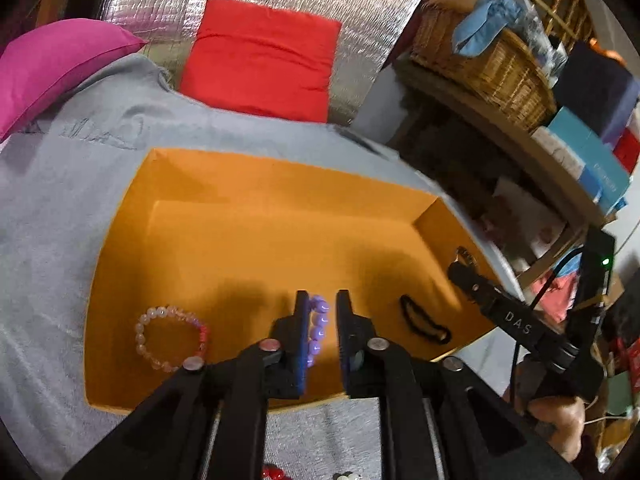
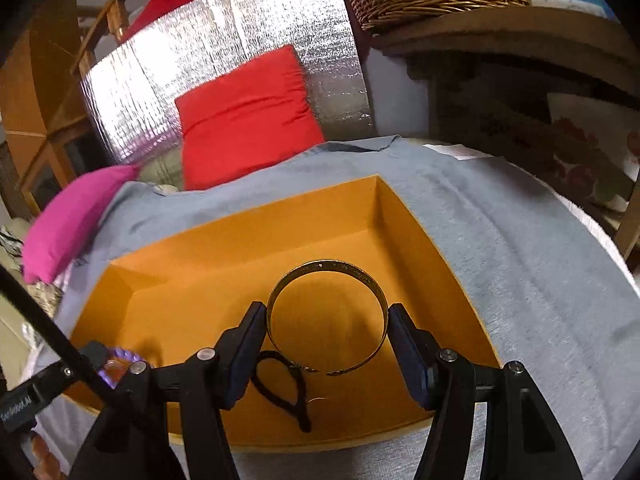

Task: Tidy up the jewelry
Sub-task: 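Carry the bangle and purple bracelet into the orange box and open both tools, then grasp the dark brown ring with the right tool while the left tool withdraws from the box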

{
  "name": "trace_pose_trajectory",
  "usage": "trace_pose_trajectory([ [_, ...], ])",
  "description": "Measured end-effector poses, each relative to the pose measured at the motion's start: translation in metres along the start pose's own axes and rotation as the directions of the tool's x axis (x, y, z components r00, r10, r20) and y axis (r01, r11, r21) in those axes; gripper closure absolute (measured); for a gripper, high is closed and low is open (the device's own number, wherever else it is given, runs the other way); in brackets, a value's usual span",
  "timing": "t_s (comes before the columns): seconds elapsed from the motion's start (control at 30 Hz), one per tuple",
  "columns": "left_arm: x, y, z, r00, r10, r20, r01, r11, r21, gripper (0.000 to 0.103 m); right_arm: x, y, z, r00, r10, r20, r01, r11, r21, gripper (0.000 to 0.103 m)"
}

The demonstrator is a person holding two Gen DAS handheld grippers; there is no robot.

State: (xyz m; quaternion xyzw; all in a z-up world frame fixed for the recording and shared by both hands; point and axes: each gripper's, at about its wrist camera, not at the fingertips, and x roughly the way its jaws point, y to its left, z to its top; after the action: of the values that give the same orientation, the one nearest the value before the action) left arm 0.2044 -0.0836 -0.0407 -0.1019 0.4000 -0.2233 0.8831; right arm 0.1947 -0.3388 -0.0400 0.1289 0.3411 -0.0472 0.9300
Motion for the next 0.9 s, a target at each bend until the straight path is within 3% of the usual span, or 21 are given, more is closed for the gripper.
trace_pose_trajectory([
  [0.1, -0.002, -0.003, -0.002, 0.999, 0.035, -0.006, -0.035, 0.999, 0.009, 0.052, 0.002, 0.005, 0.000, 0.999, -0.031, -0.008, 0.031, 0.999, -0.029, 0.035],
  [0.13, -0.004, -0.004, -0.002, 0.999, 0.046, 0.000, -0.046, 0.999, 0.013, 0.047, 0.002, 0.006, -0.001, 1.000, -0.024, -0.011, 0.023, 0.999, -0.037, 0.033],
  [0.3, -0.024, -0.008, -0.004, 0.997, 0.072, 0.026, -0.073, 0.997, 0.024, 0.045, -0.010, -0.002, 0.000, 1.000, -0.010, 0.003, 0.010, 1.000, -0.028, 0.029],
  [0.47, -0.051, -0.006, -0.003, 0.989, 0.136, 0.061, -0.138, 0.990, 0.029, 0.038, -0.037, -0.030, 0.005, 0.999, 0.004, 0.050, -0.008, 0.996, 0.084, 0.029],
  [0.7, -0.094, 0.001, -0.021, 0.962, 0.253, 0.099, -0.258, 0.965, 0.042, 0.029, -0.075, -0.054, -0.001, 0.999, -0.008, 0.053, 0.002, 0.993, 0.116, 0.029],
  [0.9, -0.114, 0.024, -0.050, 0.935, 0.348, 0.072, -0.350, 0.937, 0.008, 0.028, -0.104, -0.064, -0.024, 1.000, 0.018, 0.008, -0.019, 0.992, 0.129, 0.029],
])
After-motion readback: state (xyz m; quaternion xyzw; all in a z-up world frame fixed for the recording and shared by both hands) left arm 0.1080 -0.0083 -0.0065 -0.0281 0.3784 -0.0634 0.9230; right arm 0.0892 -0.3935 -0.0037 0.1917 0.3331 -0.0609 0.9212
